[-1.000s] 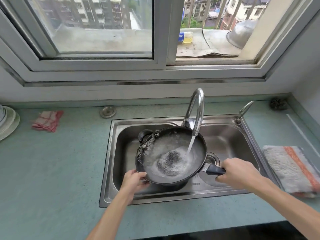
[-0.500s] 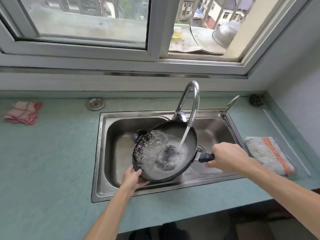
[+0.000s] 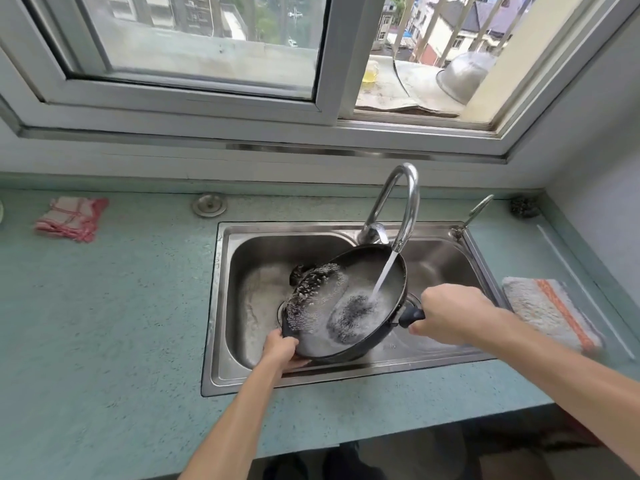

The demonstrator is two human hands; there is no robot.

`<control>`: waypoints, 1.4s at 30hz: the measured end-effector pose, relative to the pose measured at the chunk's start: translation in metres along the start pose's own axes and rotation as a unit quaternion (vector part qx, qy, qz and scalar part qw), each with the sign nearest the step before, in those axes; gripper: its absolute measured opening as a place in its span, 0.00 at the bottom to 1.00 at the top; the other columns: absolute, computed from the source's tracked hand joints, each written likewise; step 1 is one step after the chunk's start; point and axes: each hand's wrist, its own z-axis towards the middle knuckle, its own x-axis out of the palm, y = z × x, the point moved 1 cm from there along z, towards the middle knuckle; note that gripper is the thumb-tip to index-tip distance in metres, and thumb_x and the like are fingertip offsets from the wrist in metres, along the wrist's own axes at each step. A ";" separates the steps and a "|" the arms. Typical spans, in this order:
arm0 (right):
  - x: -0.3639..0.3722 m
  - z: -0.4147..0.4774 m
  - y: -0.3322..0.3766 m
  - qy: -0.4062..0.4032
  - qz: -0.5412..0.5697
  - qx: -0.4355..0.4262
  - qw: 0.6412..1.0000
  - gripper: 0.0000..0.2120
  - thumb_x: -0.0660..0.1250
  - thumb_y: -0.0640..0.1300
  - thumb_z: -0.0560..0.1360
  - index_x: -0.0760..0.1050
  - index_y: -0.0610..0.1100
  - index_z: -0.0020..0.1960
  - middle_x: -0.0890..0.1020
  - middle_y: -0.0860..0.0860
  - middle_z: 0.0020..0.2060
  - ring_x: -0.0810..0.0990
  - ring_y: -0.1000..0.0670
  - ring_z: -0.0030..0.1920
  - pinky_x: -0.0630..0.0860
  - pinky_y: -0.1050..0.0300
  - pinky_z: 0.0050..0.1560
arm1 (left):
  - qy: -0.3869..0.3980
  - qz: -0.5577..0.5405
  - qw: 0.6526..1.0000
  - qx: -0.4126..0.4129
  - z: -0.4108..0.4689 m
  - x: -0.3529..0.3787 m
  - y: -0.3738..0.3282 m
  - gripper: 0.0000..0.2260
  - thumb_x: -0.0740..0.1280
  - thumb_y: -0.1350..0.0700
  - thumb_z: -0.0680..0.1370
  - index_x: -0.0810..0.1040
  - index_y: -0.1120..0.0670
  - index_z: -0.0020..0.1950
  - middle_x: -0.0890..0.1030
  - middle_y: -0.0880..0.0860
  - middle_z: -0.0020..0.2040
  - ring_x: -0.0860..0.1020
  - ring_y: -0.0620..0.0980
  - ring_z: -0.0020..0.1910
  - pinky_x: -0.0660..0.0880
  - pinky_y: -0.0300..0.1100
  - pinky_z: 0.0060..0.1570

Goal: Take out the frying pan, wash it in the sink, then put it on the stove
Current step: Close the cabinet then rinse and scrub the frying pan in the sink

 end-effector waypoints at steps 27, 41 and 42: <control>0.114 0.031 -0.030 -0.033 0.205 -0.019 0.978 0.19 0.64 0.61 0.70 0.74 0.45 0.38 0.81 0.50 0.35 0.80 0.46 0.38 0.71 0.54 0.35 | -0.190 0.151 0.964 0.105 -0.056 -0.043 -0.064 0.20 0.67 0.62 0.73 0.75 0.65 0.64 0.81 0.65 0.53 0.83 0.54 0.39 0.82 0.46 0.30; 0.188 0.061 -0.014 -0.006 0.340 -0.105 0.935 0.20 0.64 0.62 0.73 0.68 0.47 0.33 0.72 0.52 0.29 0.76 0.49 0.34 0.65 0.58 0.31 | -0.337 0.412 0.835 0.142 -0.144 -0.012 -0.140 0.14 0.67 0.47 0.67 0.81 0.57 0.42 0.83 0.53 0.29 0.80 0.49 0.31 0.71 0.39 0.31; 0.193 0.063 -0.012 0.012 0.367 -0.101 0.925 0.20 0.65 0.62 0.72 0.69 0.48 0.32 0.74 0.52 0.28 0.78 0.50 0.33 0.68 0.57 0.32 | -0.342 0.417 0.829 0.148 -0.145 -0.010 -0.141 0.15 0.67 0.47 0.67 0.81 0.58 0.41 0.83 0.54 0.30 0.80 0.51 0.33 0.71 0.40 0.31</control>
